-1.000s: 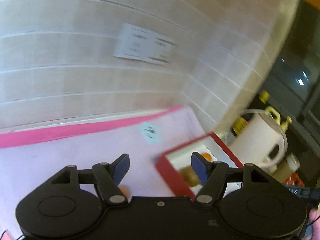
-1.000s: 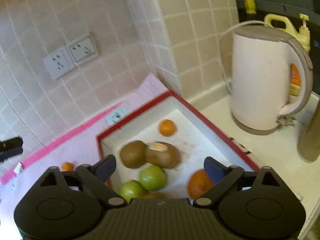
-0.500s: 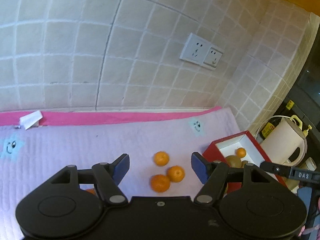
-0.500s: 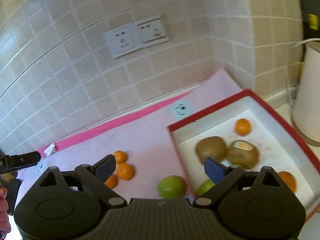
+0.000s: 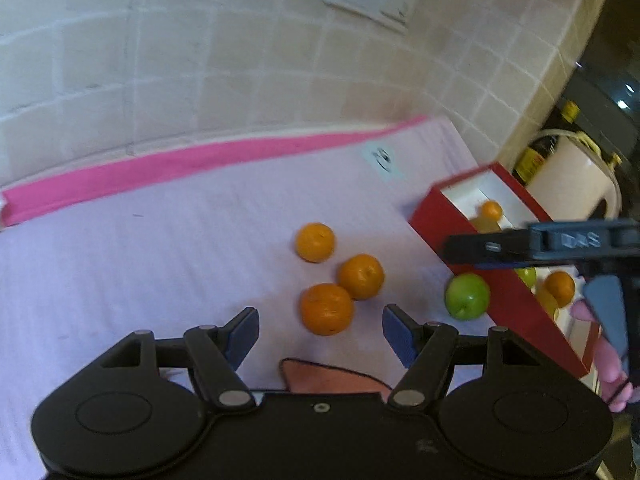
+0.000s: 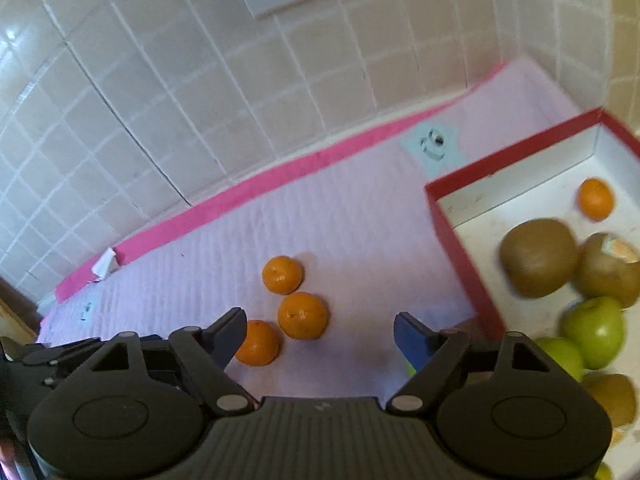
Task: Organize fruits
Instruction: 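Move both tools back over the mandarins on the mat, then grasp a mandarin with the left tool while the right grasps another mandarin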
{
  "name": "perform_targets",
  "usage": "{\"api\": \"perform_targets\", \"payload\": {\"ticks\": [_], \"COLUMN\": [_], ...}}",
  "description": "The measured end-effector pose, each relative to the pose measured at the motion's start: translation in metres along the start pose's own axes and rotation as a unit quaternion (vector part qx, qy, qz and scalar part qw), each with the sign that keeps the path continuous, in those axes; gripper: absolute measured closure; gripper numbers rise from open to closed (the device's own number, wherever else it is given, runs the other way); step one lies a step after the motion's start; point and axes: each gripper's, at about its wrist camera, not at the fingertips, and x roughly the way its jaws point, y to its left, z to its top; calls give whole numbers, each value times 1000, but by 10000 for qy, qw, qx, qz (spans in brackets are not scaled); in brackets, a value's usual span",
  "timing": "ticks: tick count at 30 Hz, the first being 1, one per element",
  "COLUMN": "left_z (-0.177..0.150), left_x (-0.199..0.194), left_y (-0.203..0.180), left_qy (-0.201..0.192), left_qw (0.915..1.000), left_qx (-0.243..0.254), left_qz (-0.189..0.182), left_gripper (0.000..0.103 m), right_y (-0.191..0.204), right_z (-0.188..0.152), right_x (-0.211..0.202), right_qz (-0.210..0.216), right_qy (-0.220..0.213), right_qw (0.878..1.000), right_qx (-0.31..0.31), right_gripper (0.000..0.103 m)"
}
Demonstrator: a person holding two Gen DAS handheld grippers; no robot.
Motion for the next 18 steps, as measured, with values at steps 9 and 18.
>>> {"api": "perform_targets", "payload": {"ticks": [9,18], "left_z": [1,4], "left_x": [44,62], "left_y": [0,0], "left_qy": [259,378], "left_qw": [9988,9982], "left_qx": [384,428], "left_qz": [-161,-179], "left_gripper": [22,36], "right_y": [-3,-9], "right_z": [8,20], "right_x": [58,38], "right_qz": [8,-171], "right_qy": [465,319], "right_qw": [9984,9993], "right_qx": [315,125], "right_gripper": [30,23]}}
